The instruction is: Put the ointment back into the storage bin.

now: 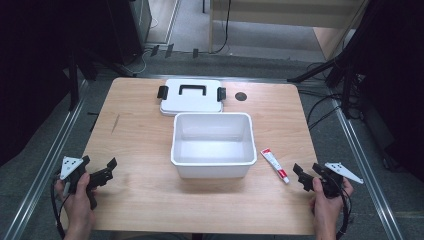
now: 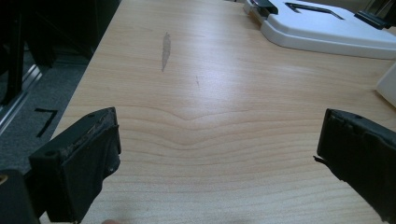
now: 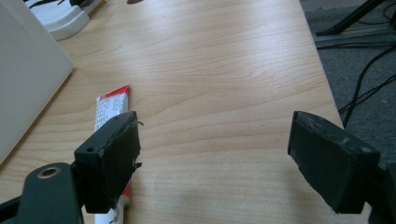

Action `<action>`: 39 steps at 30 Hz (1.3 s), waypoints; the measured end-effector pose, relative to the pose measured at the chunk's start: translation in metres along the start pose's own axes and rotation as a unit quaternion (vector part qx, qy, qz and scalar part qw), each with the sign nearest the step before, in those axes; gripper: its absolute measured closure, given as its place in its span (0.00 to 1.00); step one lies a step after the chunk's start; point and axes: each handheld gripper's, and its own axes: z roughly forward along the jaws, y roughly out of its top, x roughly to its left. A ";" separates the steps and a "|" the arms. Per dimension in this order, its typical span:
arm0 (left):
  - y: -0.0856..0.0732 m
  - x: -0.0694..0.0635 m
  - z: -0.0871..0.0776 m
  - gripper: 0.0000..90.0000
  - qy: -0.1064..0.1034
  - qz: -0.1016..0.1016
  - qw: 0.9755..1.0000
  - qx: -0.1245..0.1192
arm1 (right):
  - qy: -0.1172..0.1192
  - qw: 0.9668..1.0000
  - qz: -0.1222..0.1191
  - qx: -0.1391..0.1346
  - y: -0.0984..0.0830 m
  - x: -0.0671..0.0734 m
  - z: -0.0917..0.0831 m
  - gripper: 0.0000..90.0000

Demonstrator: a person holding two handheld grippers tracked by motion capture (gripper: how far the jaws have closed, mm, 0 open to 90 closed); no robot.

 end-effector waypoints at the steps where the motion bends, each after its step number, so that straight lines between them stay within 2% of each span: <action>1: 0.000 0.000 0.000 0.00 0.002 0.000 1.000 0.001 | -0.001 1.000 -0.002 0.003 0.000 0.000 0.000 0.20; 3: 0.000 -0.001 0.000 0.00 0.003 0.002 1.000 0.001 | -0.001 1.000 -0.009 0.012 0.000 0.002 0.001 0.20; 5: 0.000 -0.002 0.000 0.00 0.001 0.003 1.000 0.004 | -0.011 1.000 -0.020 0.018 0.001 0.005 0.001 0.22; 8: 0.000 -0.003 0.001 0.00 -0.004 0.002 1.000 0.006 | -0.017 0.999 -0.017 0.021 0.004 0.008 -0.002 0.22; 11: 0.000 -0.006 0.001 0.00 -0.003 0.013 1.000 0.010 | -0.041 0.998 -0.019 0.041 0.008 0.007 -0.003 0.23; 12: 0.000 -0.006 0.001 0.00 -0.003 0.013 1.000 0.010 | -0.041 0.998 -0.019 0.041 0.008 0.007 -0.003 0.23; 13: 0.000 -0.007 0.001 0.00 -0.002 0.019 1.000 0.014 | -0.061 0.996 -0.026 0.058 0.013 0.008 -0.003 0.23; 15: -0.001 -0.009 0.002 0.00 0.003 0.015 0.999 0.036 | -0.064 0.995 -0.032 0.067 0.018 0.009 -0.004 0.23; 17: -0.001 -0.009 0.002 0.00 0.006 0.016 0.999 0.042 | -0.065 0.993 -0.033 0.090 0.024 0.010 -0.005 0.23; 18: -0.001 -0.009 0.002 0.00 0.006 0.016 0.999 0.042 | -0.065 0.993 -0.033 0.090 0.024 0.010 -0.005 0.23; 19: -0.001 -0.010 0.002 0.00 0.005 0.017 0.999 0.043 | -0.059 0.989 -0.048 0.130 0.032 0.014 -0.004 0.23; 20: -0.001 -0.010 0.002 0.00 0.002 0.016 0.999 0.043 | -0.059 0.987 -0.050 0.140 0.034 0.016 -0.004 0.23; 22: -0.001 -0.009 0.002 0.00 -0.003 0.015 0.999 0.043 | -0.054 0.979 -0.074 0.182 0.039 0.022 -0.001 0.23; 25: -0.001 -0.007 0.001 0.00 -0.007 0.011 0.999 0.043 | -0.057 0.964 -0.107 0.237 0.044 0.034 0.004 0.22; 26: -0.001 -0.007 0.001 0.00 -0.007 0.011 0.999 0.043 | -0.057 0.964 -0.107 0.237 0.044 0.034 0.004 0.22; 27: -0.001 -0.007 0.001 0.00 -0.009 0.011 0.999 0.042 | -0.049 0.952 -0.127 0.274 0.047 0.042 0.009 0.21; 28: -0.001 -0.007 0.001 0.00 -0.009 0.011 0.999 0.042 | -0.049 0.948 -0.137 0.283 0.048 0.045 0.011 0.21; 29: -0.001 -0.007 0.001 0.00 -0.009 0.011 0.999 0.042 | -0.049 0.948 -0.137 0.283 0.048 0.045 0.011 0.21; 30: -0.001 -0.007 0.001 0.00 -0.009 0.011 0.999 0.042 | -0.046 0.937 -0.145 0.314 0.051 0.053 0.015 0.21; 31: -0.001 -0.007 0.001 0.00 -0.008 0.010 0.999 0.044 | -0.045 0.933 -0.150 0.324 0.051 0.055 0.017 0.21; 35: -0.001 -0.006 0.002 0.00 -0.007 0.007 0.999 0.047 | -0.040 0.912 -0.172 0.371 0.055 0.065 0.027 0.20; 37: -0.001 -0.007 0.002 0.00 -0.006 0.008 0.999 0.047 | -0.039 0.902 -0.186 0.387 0.057 0.071 0.031 0.20; 38: -0.001 -0.007 0.002 0.00 -0.006 0.008 0.999 0.047 | -0.039 0.902 -0.186 0.387 0.057 0.071 0.031 0.20; 39: -0.001 -0.007 0.002 0.00 -0.009 0.006 0.999 0.047 | -0.039 0.892 -0.193 0.407 0.059 0.078 0.036 0.20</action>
